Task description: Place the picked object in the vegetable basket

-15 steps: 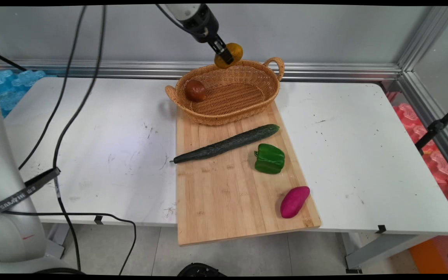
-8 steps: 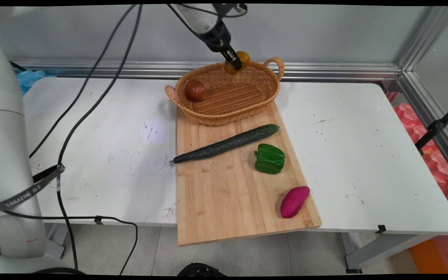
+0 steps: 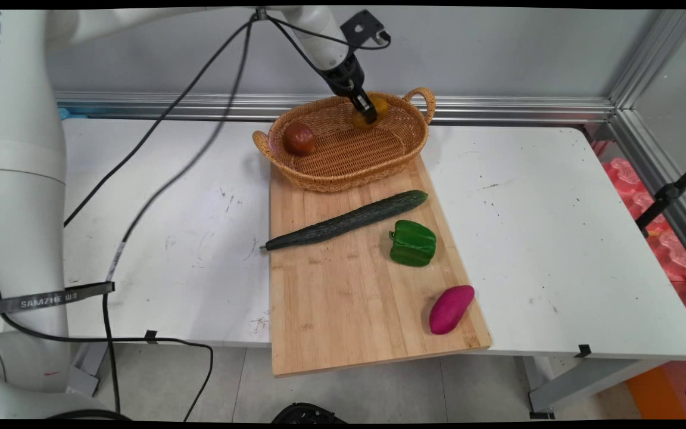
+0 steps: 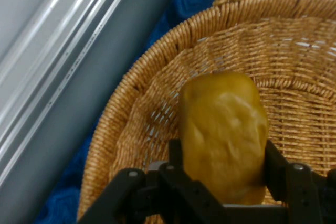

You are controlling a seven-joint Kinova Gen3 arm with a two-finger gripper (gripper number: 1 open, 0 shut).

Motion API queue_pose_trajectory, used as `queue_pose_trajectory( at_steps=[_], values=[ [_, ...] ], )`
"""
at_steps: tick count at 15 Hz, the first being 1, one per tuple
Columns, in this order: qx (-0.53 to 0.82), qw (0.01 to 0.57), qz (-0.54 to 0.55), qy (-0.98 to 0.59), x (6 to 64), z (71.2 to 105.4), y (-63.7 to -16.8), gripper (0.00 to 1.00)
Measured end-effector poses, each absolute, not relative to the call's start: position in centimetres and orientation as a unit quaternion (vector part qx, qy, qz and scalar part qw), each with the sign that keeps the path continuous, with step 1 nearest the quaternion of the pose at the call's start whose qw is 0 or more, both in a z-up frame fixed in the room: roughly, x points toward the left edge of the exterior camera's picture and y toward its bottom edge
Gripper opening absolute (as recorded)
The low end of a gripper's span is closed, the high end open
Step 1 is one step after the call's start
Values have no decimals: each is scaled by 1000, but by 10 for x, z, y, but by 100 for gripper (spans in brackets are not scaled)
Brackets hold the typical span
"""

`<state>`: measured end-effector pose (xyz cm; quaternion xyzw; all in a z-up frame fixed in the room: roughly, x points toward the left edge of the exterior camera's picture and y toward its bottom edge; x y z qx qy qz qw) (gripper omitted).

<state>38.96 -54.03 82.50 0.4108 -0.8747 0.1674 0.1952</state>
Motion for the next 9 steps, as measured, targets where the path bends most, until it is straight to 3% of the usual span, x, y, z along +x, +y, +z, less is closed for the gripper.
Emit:
queue_pose_trajectory(
  at_steps=[5, 6, 9],
  values=[
    [402, 183, 152, -884, 387, 806, -551, 0],
    [399, 182, 150, -886, 386, 805, -552, 100],
    [390, 184, 149, -890, 384, 808, -551, 100]
  ],
)
